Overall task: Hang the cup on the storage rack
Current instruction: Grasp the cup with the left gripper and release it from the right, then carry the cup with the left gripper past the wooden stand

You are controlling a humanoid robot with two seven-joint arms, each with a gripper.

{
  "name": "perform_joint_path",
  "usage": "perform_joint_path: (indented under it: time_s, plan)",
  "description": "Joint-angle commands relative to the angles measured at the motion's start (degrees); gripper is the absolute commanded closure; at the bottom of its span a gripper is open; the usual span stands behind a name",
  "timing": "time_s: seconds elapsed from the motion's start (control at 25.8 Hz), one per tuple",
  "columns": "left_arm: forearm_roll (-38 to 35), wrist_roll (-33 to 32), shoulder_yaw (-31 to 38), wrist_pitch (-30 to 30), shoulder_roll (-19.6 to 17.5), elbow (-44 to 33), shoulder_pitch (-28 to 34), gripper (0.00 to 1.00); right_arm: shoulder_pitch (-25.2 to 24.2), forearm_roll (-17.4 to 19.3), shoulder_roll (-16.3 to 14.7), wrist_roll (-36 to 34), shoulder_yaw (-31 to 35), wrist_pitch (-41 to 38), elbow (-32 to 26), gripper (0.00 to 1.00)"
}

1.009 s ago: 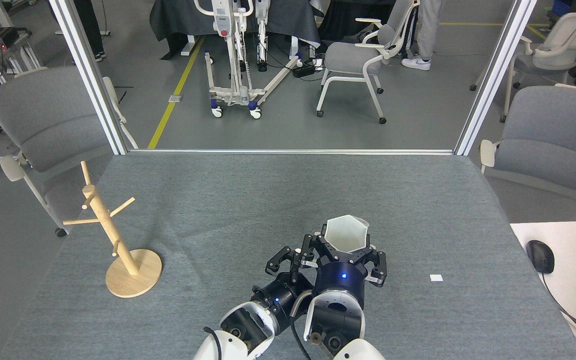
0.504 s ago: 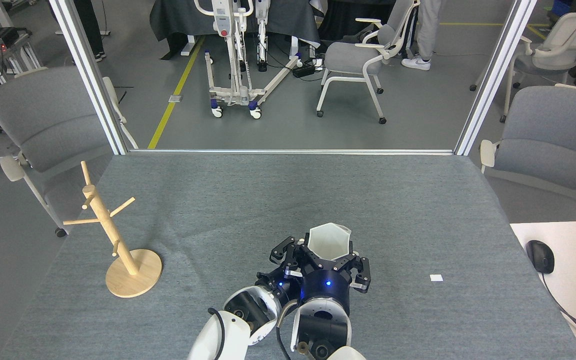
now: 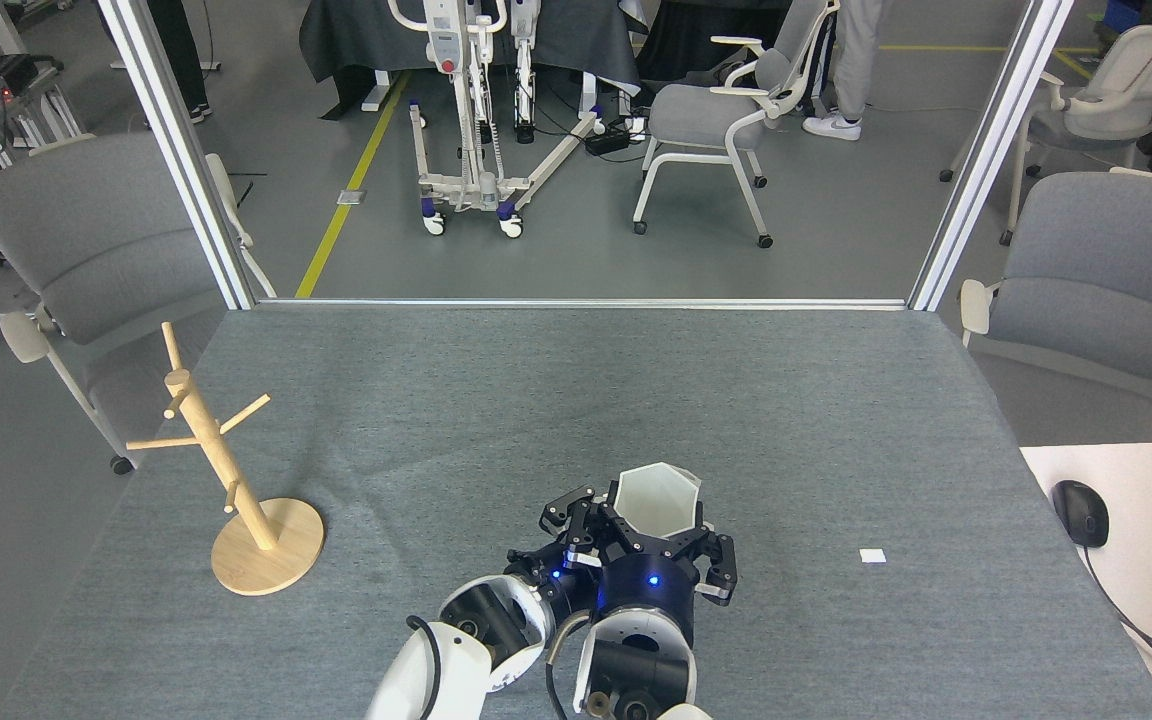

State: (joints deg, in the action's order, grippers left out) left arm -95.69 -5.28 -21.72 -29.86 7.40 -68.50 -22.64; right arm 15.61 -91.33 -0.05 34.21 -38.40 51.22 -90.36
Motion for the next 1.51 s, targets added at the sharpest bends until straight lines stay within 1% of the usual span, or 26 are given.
perform_joint_path:
  time_s: [0.0, 0.08, 0.12, 0.16, 0.31, 0.39, 0.47, 0.54, 0.58, 0.62, 0.7, 0.74, 0.78, 0.85, 0.93, 1.01, 1.09, 1.13, 1.24, 1.28, 1.4, 1.47]
  plan:
    - [0.06, -0.26, 0.19, -2.48, -0.02, 0.12, -0.21, 1.0, 0.03, -0.16, -0.3, -0.72, 1.66, -5.6, 0.01, 0.01]
    - [0.06, -0.43, 0.19, -2.39, -0.02, 0.12, -0.21, 1.0, 0.03, -0.25, -0.39, -1.69, 2.1, -6.48, 0.01, 0.01]
    - [0.06, -0.43, 0.19, -2.39, -0.02, 0.12, -0.21, 1.0, 0.03, -0.34, -0.3, -3.53, 2.28, -7.54, 0.01, 0.01]
    - [0.06, -0.43, 0.19, -2.39, -0.11, 0.21, -0.21, 1.0, 0.03, -0.25, -0.13, -6.61, 2.45, -8.5, 0.01, 0.01]
    - [0.06, -0.43, 0.28, -2.39, -0.28, 0.56, -0.21, 1.0, -0.5, 1.15, 0.05, -22.34, 6.67, -12.37, -0.08, 0.02]
    - [0.06, -0.52, 0.28, -2.39, -0.37, 0.74, -0.12, 1.0, -0.5, 4.14, 0.05, -28.4, 7.72, -14.04, -0.34, 0.02]
    - [0.06, -0.52, 0.28, -2.31, -0.37, 1.62, 0.05, 1.0, -0.5, 8.8, -0.04, -32.89, 8.87, -15.1, -0.43, 0.02]
    - [0.06, -0.43, 0.36, -2.31, -0.46, 1.97, 0.23, 1.0, -0.32, 13.46, -0.21, -36.05, 10.27, -16.24, -0.43, 0.02]
    - [0.15, -0.43, 0.54, -2.31, -0.46, 1.88, 0.41, 1.0, -0.23, 14.95, -0.48, -37.02, 11.5, -16.85, -0.43, 0.02]
    - [0.15, -0.43, 0.98, -2.31, -0.46, 1.62, 0.84, 1.0, -0.23, 15.66, -0.65, -37.64, 13.17, -17.47, -0.43, 0.02]
    - [0.15, -0.26, 2.39, -2.31, -0.46, 0.39, 2.25, 1.0, -0.23, 15.74, -0.92, -37.72, 18.27, -20.72, -0.43, 0.02]
    - [0.15, -0.26, 3.35, -2.31, -0.72, -0.93, 3.13, 1.0, -0.41, 15.83, -1.36, -37.81, 22.05, -24.15, -0.34, 0.02]
    - [0.15, -0.26, 4.85, -2.31, -1.07, -2.51, 4.36, 1.0, -0.67, 15.83, -1.97, -37.81, 26.45, -28.81, -0.34, 0.02]
    - [0.15, -0.26, 9.15, -2.39, -2.04, -6.47, 7.44, 1.0, -1.55, 16.01, -3.73, -37.81, 35.41, -40.76, 0.1, 0.01]
    - [0.06, -0.26, 13.02, -2.48, -3.45, -11.21, 11.3, 1.0, -4.19, 16.54, -6.28, -37.46, 42.62, -51.66, 0.98, 0.01]
    - [0.06, -0.08, 15.92, -2.48, -5.73, -15.87, 15.61, 1.0, -7.44, 16.45, -7.33, -37.28, 47.54, -58.07, 1.42, 0.01]
    - [0.06, 0.18, 19.17, -2.39, -7.31, -20.0, 20.53, 1.0, -10.69, 15.31, -7.33, -37.11, 49.03, -59.74, 1.42, 0.01]
    - [0.15, 0.36, 21.37, -2.39, -7.75, -21.41, 22.81, 1.0, -12.18, 13.99, -6.98, -37.11, 49.38, -60.01, 1.15, 0.01]
    - [0.06, 0.54, 28.05, -2.57, -8.19, -23.43, 28.44, 1.0, -16.32, 7.83, -6.45, -37.11, 49.47, -60.01, 0.36, 0.01]
    - [0.06, 0.54, 30.69, -2.57, -8.72, -24.31, 30.46, 1.0, -17.11, 7.04, -6.1, -37.11, 49.47, -60.1, 0.01, 0.01]
    - [0.06, 0.89, 39.38, -2.66, -9.34, -25.72, 34.77, 1.0, -17.02, 7.13, -6.54, -37.11, 49.56, -60.97, -0.08, 0.01]
    - [0.06, 1.41, 45.45, -2.66, -9.25, -25.54, 35.21, 1.0, -16.49, 7.22, -6.63, -37.11, 50.18, -62.38, -0.08, 0.01]
